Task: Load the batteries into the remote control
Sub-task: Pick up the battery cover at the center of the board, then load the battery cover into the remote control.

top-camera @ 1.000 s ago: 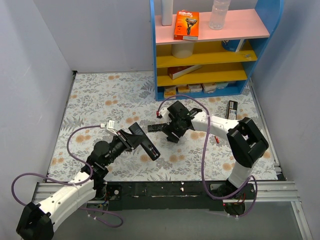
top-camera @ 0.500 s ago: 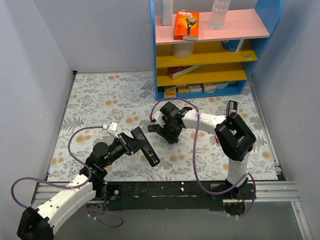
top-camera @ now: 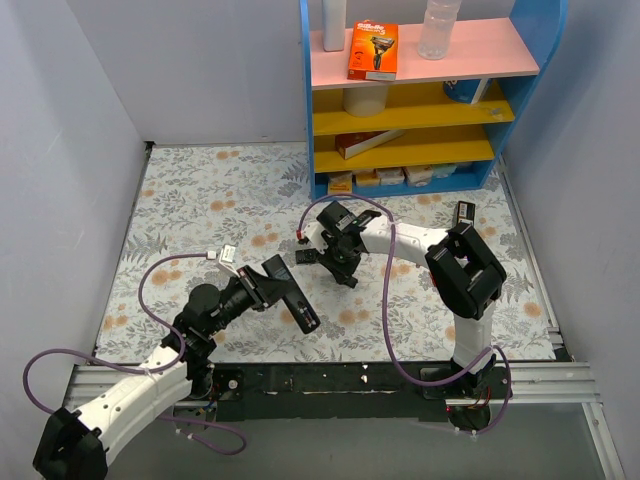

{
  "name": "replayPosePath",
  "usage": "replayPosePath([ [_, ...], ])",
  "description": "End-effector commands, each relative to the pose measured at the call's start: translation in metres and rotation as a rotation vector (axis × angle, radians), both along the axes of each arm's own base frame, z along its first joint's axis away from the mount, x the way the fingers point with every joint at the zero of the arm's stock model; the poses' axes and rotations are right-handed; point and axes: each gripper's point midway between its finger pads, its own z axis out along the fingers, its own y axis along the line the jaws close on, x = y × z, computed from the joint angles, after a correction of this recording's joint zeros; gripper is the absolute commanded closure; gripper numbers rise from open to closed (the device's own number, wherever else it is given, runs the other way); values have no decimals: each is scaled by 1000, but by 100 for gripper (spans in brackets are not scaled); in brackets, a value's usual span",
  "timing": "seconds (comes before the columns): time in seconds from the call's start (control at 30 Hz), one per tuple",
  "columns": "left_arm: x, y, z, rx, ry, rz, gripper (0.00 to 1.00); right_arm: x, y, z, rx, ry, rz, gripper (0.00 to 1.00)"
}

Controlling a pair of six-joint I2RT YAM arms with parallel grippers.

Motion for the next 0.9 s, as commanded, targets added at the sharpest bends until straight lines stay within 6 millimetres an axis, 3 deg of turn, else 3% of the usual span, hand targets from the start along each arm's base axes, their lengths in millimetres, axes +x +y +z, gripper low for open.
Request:
replayPosePath([
  [0.0,11,5,9,-41,-34,62,100,-7,11,21,75,19,-19,76],
  [0.2,23,6,10,-90,-14,117,100,-4,21,79,225,-61,-101,76],
  [0.23,25,6,13,-91,-20,120,100,-3,25,100,284,-89,-136,76],
  [0.37,33,4,20,-140,-26,138,100,-4,32,153,456,-144,-244,77],
  [0.47,36,1,23,-162,-24,135,100,-16,39,188,599,-163,-283,77],
  [0.63,40,-2,29,-190,-25,139,100,-47,47,223,750,-181,-298,77],
  [0.7,43,-2,34,-203,-27,149,100,-62,52,223,766,-172,-295,76],
  [0.87,53,1,36,-243,30,199,100,-74,47,224,809,-227,-352,75],
])
